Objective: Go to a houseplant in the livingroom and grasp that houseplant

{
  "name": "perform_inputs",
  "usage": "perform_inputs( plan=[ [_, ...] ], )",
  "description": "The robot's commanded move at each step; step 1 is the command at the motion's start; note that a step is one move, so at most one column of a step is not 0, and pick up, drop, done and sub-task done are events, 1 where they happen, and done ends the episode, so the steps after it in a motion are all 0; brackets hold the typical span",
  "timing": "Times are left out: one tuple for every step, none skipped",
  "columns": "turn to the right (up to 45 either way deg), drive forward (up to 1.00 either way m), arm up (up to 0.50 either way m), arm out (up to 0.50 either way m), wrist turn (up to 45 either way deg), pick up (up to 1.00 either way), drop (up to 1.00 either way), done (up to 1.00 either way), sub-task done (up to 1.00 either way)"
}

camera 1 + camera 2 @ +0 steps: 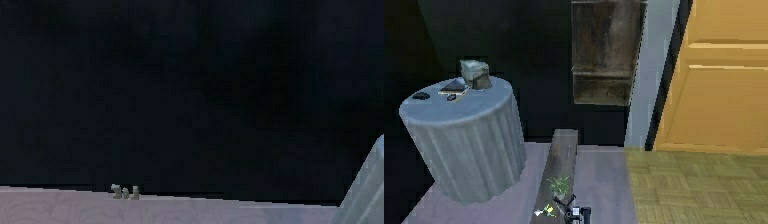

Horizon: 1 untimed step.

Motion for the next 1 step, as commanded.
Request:
perform_inputs(
  plan=[
    [0.0,0.0,0.0,0.0,0.0,0.0,0.0,1.0,0.0]
  ],
)
